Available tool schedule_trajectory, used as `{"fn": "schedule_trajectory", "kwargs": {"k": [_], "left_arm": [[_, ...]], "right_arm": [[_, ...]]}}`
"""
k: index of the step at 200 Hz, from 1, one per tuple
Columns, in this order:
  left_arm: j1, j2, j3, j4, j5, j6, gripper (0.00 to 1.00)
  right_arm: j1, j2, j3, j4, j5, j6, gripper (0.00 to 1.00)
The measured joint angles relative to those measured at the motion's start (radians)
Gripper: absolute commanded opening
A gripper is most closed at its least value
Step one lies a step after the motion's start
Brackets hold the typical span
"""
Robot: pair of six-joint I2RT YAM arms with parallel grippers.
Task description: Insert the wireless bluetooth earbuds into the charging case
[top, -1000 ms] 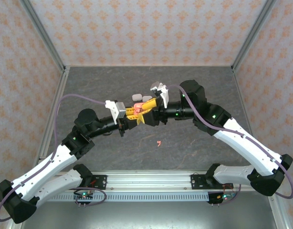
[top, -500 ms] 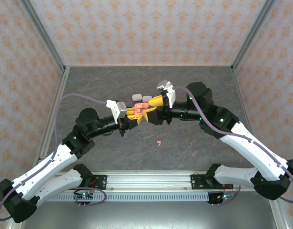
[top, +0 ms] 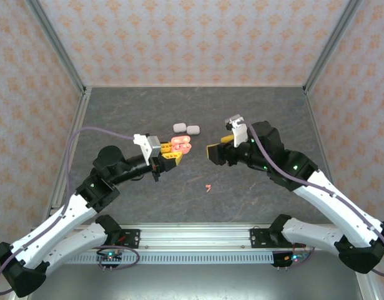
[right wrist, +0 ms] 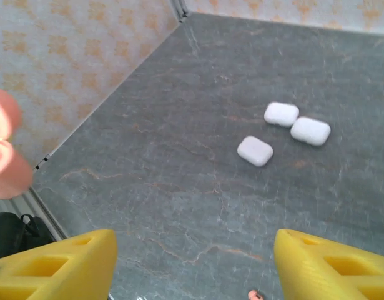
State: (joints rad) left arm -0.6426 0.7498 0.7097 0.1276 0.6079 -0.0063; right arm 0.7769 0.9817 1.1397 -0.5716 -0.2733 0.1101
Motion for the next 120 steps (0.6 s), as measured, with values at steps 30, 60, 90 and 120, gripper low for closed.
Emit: {"fn": "schedule_trajectory", "kwargs": {"k": [30, 60, 90, 120], "left_arm": [[0.000, -0.012, -0.007, -0.012, -0.014, 0.000, 0.00], [0.000, -0.016, -0.007, -0.013, -0.015, 0.000, 0.00], [0.000, -0.017, -0.011, -0.014, -0.015, 0.000, 0.00], [0.000, -0.017, -0.016, -0.016, -0.019, -0.003, 0.00]], "right_arm": [[-0.013, 0.021, -0.132, -0.008, 0.046, 0.102, 0.71], [-0.014, 0.093, -0.236, -0.013, 0.061, 0.192, 0.69], [-0.014, 0.175, -0.294, -0.008, 0.060, 0.265, 0.65], [-0.014, 0.287, -0.319, 0.042, 0.033, 0.331, 0.61]]}}
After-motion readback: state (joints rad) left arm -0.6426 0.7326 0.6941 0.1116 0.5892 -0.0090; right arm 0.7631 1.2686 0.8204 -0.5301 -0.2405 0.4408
